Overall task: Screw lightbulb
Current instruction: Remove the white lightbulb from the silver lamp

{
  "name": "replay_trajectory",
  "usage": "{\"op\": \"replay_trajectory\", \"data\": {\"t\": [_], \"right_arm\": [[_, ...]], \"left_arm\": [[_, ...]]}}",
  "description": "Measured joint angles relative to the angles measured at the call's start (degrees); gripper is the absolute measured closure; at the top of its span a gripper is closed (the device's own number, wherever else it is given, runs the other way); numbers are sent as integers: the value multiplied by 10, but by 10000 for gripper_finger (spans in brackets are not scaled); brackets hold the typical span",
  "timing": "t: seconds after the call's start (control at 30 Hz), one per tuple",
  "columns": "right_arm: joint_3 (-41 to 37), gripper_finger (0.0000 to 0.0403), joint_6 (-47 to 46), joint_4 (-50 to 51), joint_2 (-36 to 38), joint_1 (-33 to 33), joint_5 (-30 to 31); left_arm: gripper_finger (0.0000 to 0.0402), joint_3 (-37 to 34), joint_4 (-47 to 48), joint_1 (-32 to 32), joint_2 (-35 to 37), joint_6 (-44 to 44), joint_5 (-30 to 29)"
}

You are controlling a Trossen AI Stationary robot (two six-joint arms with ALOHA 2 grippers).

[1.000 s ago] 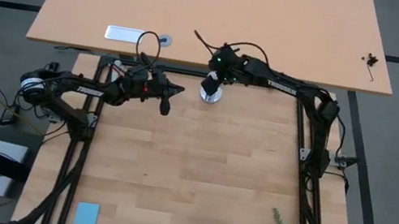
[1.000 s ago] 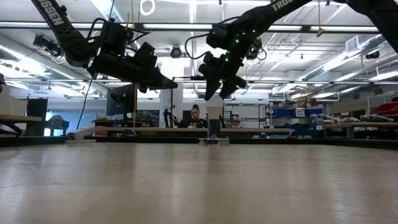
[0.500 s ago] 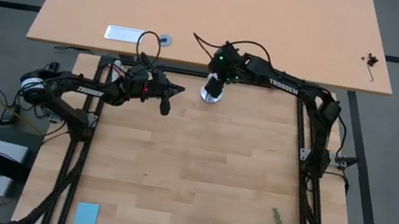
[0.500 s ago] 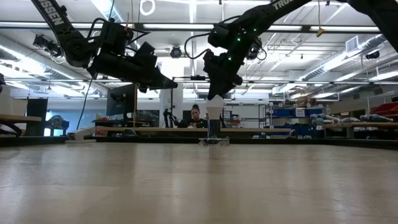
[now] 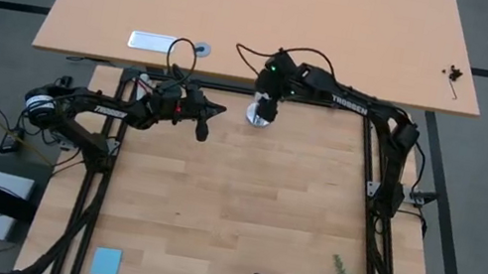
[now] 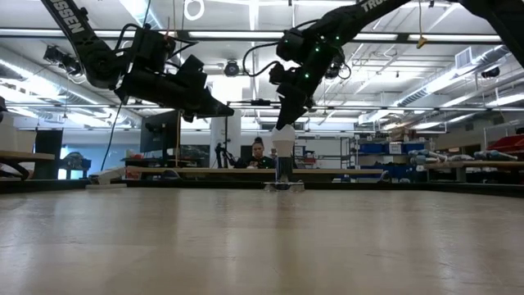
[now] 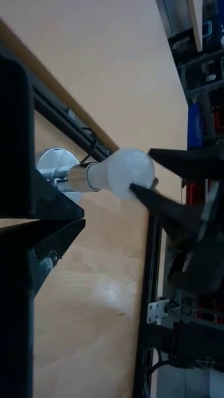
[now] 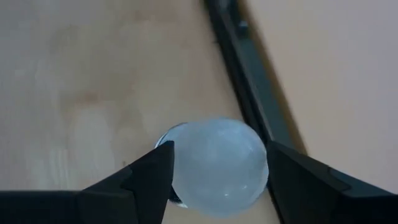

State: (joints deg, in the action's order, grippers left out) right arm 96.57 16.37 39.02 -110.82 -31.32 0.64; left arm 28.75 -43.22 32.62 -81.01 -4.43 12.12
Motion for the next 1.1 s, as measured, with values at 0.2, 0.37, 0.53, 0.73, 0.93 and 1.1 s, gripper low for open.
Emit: {"op": "replay_trajectory", "data": {"t": [0.2, 0.37, 0.53, 0.73, 0.93, 1.1], "right_arm": [[2, 129, -219, 25, 14, 8, 67], [-4, 117, -301, 17, 12, 9, 58], [-13, 107, -304, -8, 12, 11, 54], [-28, 101, -303, -23, 12, 9, 53], [-38, 106, -294, -26, 12, 5, 53], [-41, 123, -246, -38, 12, 5, 30]], "left_arm": [[396, 0, 3, 0, 0, 0, 0], [396, 0, 3, 0, 0, 0, 1], [396, 0, 3, 0, 0, 1, 1], [396, 0, 3, 0, 0, 1, 1], [396, 0, 3, 0, 0, 1, 1], [396, 0, 3, 0, 0, 1, 1]]}}
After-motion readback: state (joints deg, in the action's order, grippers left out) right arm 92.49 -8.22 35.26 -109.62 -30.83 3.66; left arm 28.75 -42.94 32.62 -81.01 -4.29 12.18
